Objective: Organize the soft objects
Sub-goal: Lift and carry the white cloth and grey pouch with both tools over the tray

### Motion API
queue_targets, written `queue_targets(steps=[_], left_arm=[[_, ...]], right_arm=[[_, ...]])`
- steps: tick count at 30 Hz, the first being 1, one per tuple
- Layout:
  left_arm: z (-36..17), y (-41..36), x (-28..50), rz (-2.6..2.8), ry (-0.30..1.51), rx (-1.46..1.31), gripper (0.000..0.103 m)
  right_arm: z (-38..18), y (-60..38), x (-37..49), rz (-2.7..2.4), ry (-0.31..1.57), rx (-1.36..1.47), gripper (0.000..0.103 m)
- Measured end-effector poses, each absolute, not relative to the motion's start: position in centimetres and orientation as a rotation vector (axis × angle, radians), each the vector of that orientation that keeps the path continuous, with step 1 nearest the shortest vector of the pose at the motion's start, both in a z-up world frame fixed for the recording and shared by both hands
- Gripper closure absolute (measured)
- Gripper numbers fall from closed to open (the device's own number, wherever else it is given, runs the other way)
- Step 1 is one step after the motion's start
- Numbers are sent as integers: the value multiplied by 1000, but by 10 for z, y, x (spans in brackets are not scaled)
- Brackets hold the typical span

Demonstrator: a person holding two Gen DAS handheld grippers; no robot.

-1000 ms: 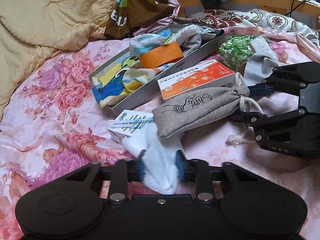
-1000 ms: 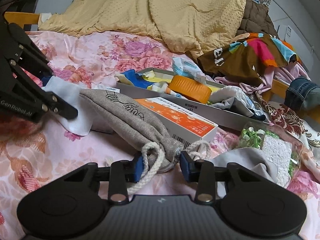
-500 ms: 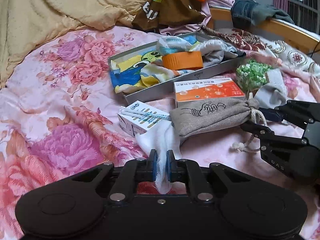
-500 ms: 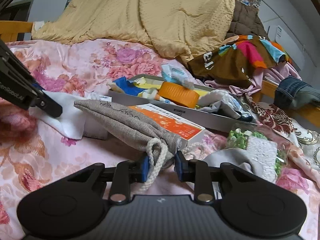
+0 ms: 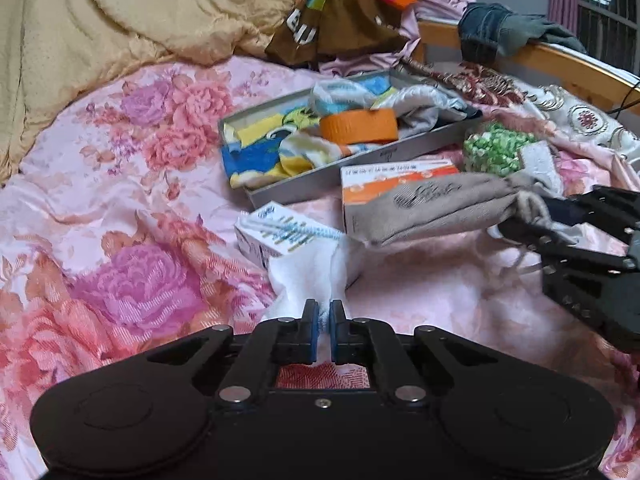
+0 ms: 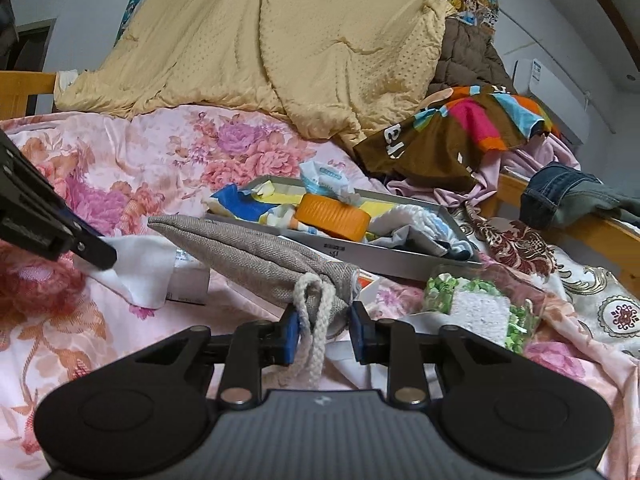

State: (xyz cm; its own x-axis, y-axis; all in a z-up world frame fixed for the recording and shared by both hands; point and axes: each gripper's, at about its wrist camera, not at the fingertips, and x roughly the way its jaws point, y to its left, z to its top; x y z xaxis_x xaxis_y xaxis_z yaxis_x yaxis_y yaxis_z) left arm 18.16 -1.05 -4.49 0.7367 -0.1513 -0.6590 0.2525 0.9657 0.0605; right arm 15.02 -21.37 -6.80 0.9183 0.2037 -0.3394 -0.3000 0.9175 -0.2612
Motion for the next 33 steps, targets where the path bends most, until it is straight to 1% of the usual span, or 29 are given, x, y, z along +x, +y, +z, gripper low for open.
queue_targets(steps=[1,3,5,7,11,16,17,18,19,23,29,33], left_arm=[[-46,-10,183,-218,713,143,95],[-47,-10,186,-214,719,134,89],[-47,-13,189,-213,719,154,85],[-48,-16,192,-212,722,179,83],[-51,-17,202,-210,747,181,77],[-55,-17,211,-203,768,184,76],[-56,-17,212,-205,770,188,79],[-56,-17,212,-205,769,190,91],[-56,-17,212,-204,769,191,96],[-51,-11,210,-218,761,148,99],[-35,-7,197,-273,699,117,99],[-28,-2,192,-301,626,86,99]], right_arm=[[-68,-214,150,262,312,-314,74],[-67,-215,150,258,311,-309,74],[-67,-215,151,255,310,-305,74],[-68,-216,150,254,310,-303,74],[-68,-215,150,256,308,-300,74],[-68,-215,150,258,301,-296,74],[-68,-215,150,258,301,-296,74],[-68,-214,151,255,299,-295,74],[-68,-214,151,253,298,-292,74],[-65,-216,152,236,292,-272,74],[-61,-221,155,221,294,-229,74],[-59,-226,156,210,291,-206,75]])
